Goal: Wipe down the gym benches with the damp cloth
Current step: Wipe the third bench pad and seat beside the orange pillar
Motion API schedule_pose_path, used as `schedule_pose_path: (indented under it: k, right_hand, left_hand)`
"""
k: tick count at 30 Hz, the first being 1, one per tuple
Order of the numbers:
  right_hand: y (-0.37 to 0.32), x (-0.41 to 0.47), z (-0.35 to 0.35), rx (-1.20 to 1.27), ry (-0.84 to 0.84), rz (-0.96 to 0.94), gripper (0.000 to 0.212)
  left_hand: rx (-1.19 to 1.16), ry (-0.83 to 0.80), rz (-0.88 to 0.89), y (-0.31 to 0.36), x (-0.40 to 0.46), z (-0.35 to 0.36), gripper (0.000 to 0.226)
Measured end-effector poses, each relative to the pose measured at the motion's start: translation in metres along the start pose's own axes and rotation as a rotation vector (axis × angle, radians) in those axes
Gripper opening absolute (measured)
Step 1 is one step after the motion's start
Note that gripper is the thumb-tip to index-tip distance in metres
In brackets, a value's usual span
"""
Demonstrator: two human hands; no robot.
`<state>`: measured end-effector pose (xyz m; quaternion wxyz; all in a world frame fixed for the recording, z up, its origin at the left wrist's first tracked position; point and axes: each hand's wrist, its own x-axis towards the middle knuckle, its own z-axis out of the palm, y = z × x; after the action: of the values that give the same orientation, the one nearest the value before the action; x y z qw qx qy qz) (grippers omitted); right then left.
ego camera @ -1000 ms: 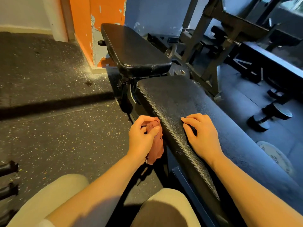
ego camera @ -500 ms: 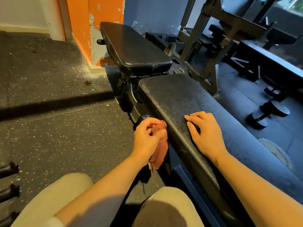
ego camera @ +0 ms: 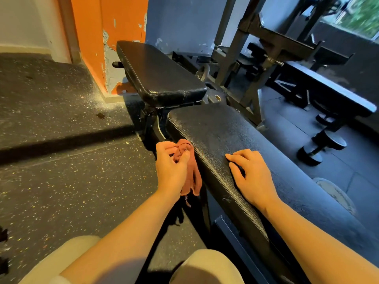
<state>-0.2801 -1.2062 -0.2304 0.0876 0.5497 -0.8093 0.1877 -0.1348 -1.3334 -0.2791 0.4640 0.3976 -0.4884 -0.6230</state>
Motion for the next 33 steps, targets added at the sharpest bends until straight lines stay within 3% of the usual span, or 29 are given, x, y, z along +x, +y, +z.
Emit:
schedule_pose_path:
  k: [3, 7, 14, 17, 23, 28, 31, 33]
  right_hand:
    - [-0.001, 0.000, -0.001, 0.001, 0.000, -0.005, 0.026]
    - [-0.001, 0.001, -0.001, -0.008, -0.009, -0.001, 0.026]
    - [-0.002, 0.002, -0.001, -0.019, -0.004, -0.005, 0.025]
    - [-0.002, 0.002, -0.001, -0.019, 0.001, -0.012, 0.025]
    - [-0.002, 0.002, 0.000, -0.014, 0.016, -0.014, 0.025]
    - [-0.002, 0.002, 0.000, -0.010, 0.010, 0.001, 0.032]
    - [-0.002, 0.002, -0.001, -0.007, 0.007, -0.006, 0.030]
    - [-0.001, 0.002, -0.001, -0.011, 0.009, -0.011, 0.025]
  left_hand:
    - [0.022, 0.115, -0.020, 0.004, 0.016, -0.003, 0.027]
    - [0.155, 0.019, -0.026, 0.006, 0.006, 0.006, 0.014]
    - [0.207, -0.145, 0.072, 0.006, -0.010, -0.002, 0.021]
    - [0.160, -0.077, 0.126, 0.009, 0.007, -0.005, 0.024]
    - [0.123, 0.007, 0.054, 0.005, 0.009, 0.009, 0.016]
    - [0.166, -0.112, 0.106, -0.007, -0.022, 0.003, 0.017]
    - [0.192, 0.008, 0.076, -0.008, -0.008, -0.005, 0.025]
    - [0.195, 0.092, 0.028, -0.003, 0.010, -0.004, 0.018]
